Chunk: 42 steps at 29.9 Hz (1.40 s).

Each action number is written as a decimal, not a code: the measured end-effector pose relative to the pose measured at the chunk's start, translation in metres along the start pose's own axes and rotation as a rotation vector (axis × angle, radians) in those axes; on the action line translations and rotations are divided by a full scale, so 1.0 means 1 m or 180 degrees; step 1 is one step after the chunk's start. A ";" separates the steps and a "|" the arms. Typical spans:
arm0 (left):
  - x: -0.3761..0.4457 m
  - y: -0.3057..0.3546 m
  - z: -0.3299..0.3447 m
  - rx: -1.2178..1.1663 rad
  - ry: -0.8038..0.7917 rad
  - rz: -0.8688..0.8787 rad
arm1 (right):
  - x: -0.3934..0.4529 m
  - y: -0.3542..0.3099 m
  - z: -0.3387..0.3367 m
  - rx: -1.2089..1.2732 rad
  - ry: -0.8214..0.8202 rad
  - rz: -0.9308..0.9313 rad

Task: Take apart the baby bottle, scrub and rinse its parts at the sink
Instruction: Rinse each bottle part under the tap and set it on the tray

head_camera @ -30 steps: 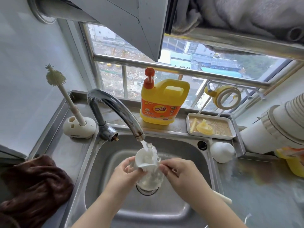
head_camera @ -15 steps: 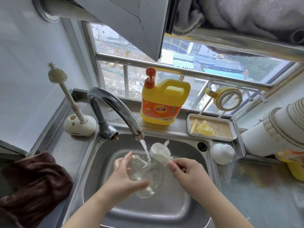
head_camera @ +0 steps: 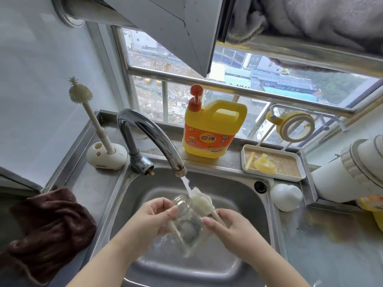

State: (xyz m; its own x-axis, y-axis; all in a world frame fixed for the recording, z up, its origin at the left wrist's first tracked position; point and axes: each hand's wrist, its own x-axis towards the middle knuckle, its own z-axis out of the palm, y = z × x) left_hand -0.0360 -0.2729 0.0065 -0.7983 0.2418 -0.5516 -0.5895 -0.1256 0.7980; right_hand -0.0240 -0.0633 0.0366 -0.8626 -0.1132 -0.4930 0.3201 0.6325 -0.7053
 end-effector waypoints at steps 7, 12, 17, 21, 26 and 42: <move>0.004 -0.008 0.015 0.0824 0.0305 0.0451 | 0.002 -0.015 -0.005 -0.1289 0.0416 -0.0426; 0.003 -0.005 0.016 0.0910 0.0468 0.0689 | 0.004 -0.019 0.001 -0.1317 0.0401 -0.0649; 0.003 -0.004 0.020 0.1029 0.0663 0.0739 | 0.011 -0.015 0.002 -0.1165 0.0744 -0.0462; 0.004 -0.002 0.016 0.0737 0.0895 0.0726 | 0.002 -0.013 0.014 -0.1242 0.0584 -0.0757; 0.006 -0.011 0.020 0.0657 0.0941 0.0599 | 0.002 0.004 0.004 -0.1137 0.0883 -0.0214; 0.001 -0.024 0.032 0.0422 0.0872 0.0459 | -0.011 0.000 0.022 -0.1023 0.0939 0.0056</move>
State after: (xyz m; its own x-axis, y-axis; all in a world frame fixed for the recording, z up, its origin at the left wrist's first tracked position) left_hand -0.0184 -0.2386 -0.0057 -0.8865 -0.0391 -0.4611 -0.4611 -0.0091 0.8873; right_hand -0.0060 -0.0788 0.0305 -0.9480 0.0939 -0.3040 0.2378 0.8440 -0.4807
